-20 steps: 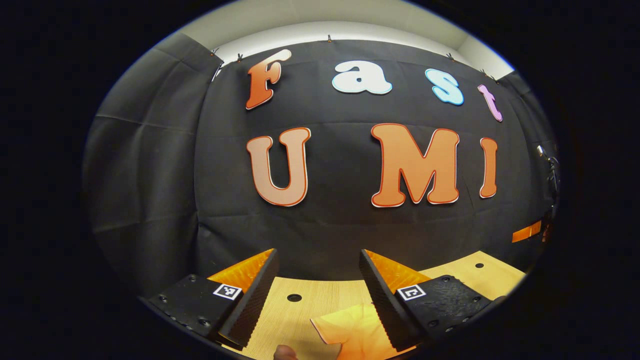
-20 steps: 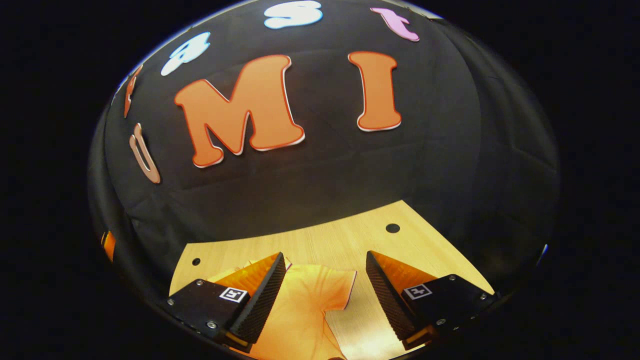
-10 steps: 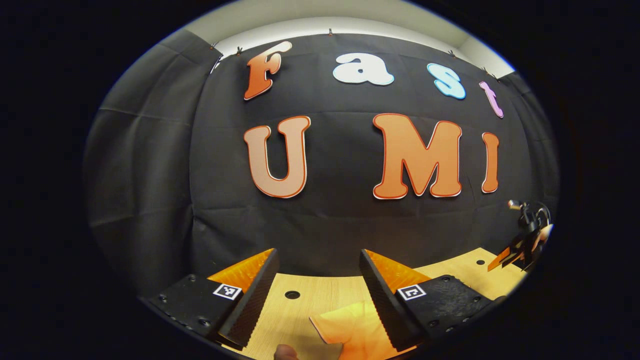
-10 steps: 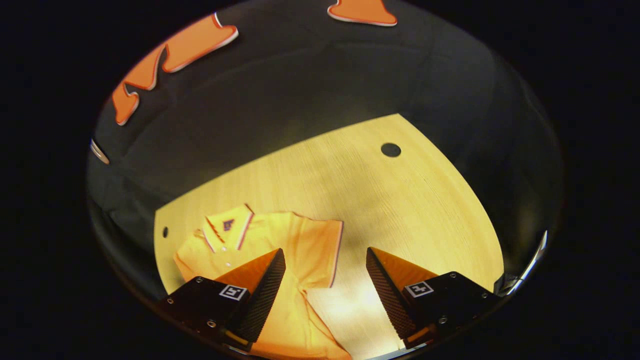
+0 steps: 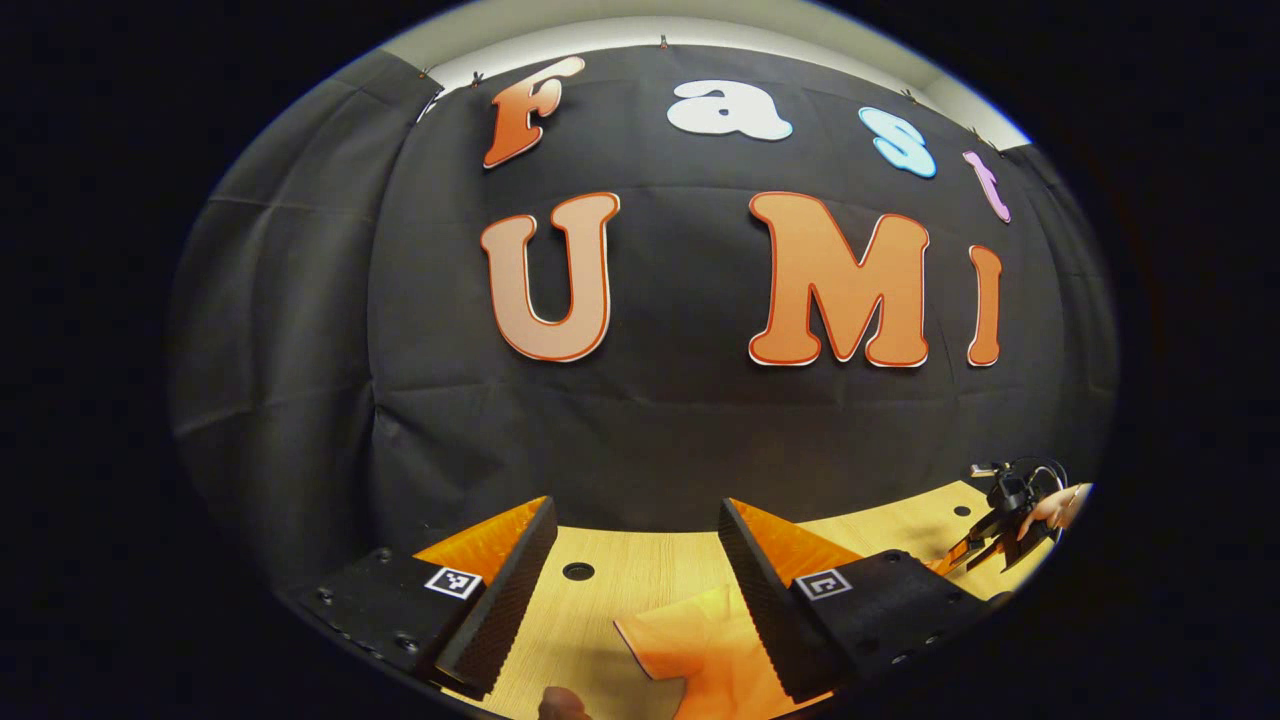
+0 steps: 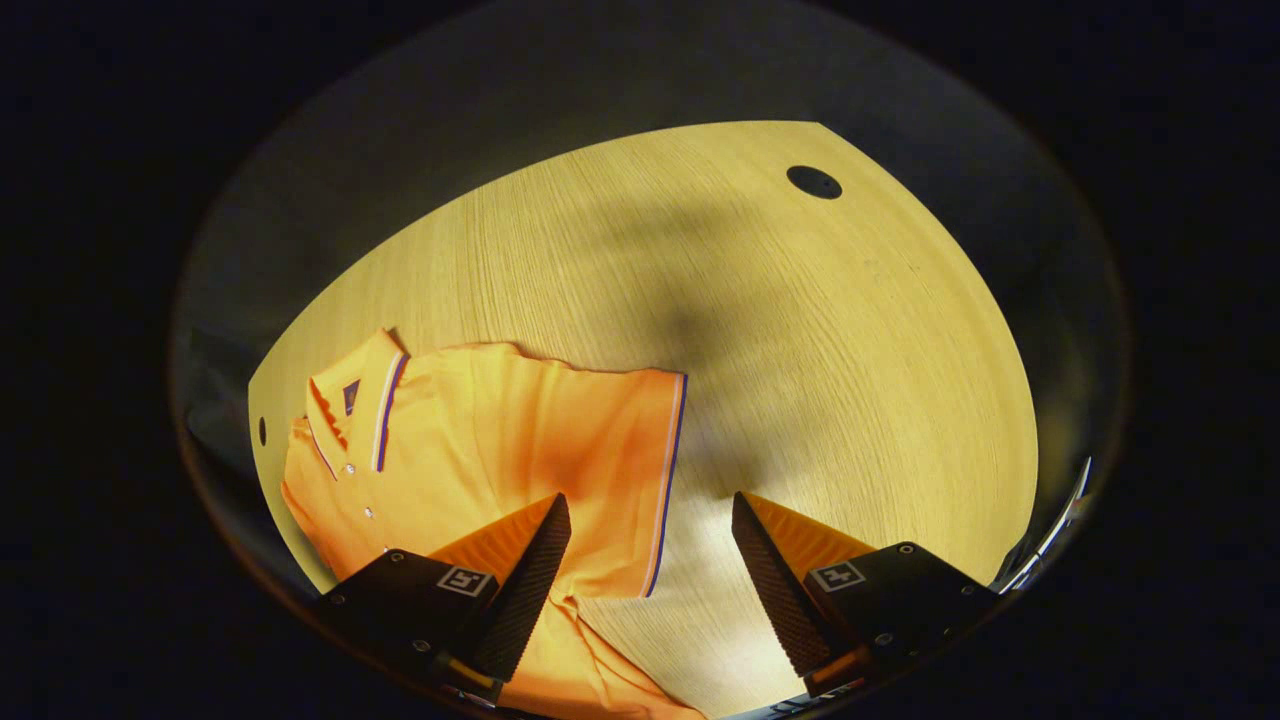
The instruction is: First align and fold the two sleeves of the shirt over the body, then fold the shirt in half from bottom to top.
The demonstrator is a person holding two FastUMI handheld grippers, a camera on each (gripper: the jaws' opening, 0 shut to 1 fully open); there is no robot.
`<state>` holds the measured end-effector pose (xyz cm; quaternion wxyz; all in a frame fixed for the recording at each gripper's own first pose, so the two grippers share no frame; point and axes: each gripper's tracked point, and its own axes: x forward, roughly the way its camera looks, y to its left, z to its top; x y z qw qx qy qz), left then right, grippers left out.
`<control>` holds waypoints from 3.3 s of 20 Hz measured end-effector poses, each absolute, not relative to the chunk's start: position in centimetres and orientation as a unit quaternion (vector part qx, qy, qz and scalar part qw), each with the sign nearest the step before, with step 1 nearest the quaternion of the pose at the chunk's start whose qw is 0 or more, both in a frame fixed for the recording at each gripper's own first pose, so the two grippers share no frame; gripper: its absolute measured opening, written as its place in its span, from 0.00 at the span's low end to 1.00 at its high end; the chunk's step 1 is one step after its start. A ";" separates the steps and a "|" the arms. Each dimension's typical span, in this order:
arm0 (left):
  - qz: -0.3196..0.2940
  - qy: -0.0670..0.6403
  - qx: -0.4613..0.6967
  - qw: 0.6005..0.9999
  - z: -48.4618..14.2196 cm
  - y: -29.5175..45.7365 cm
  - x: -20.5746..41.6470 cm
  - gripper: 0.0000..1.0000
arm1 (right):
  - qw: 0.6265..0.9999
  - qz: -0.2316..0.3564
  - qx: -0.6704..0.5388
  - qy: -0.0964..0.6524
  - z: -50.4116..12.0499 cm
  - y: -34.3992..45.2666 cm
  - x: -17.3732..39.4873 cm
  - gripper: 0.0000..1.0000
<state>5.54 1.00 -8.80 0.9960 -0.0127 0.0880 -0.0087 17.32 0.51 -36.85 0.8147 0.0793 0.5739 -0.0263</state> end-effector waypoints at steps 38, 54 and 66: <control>0.007 0.093 -0.023 0.995 -8.9 7.6 2.5 0.97 | 0.897 0.066 0.025 0.436 -26.8 12.6 17.4 0.00; -0.021 0.132 -0.073 0.988 -12.4 9.0 1.5 0.98 | 0.888 0.180 0.048 0.420 -26.8 23.5 15.3 0.62; -0.067 0.252 -0.111 0.959 -20.4 4.3 5.0 0.98 | 0.949 0.158 0.060 0.265 -16.3 20.0 14.7 0.99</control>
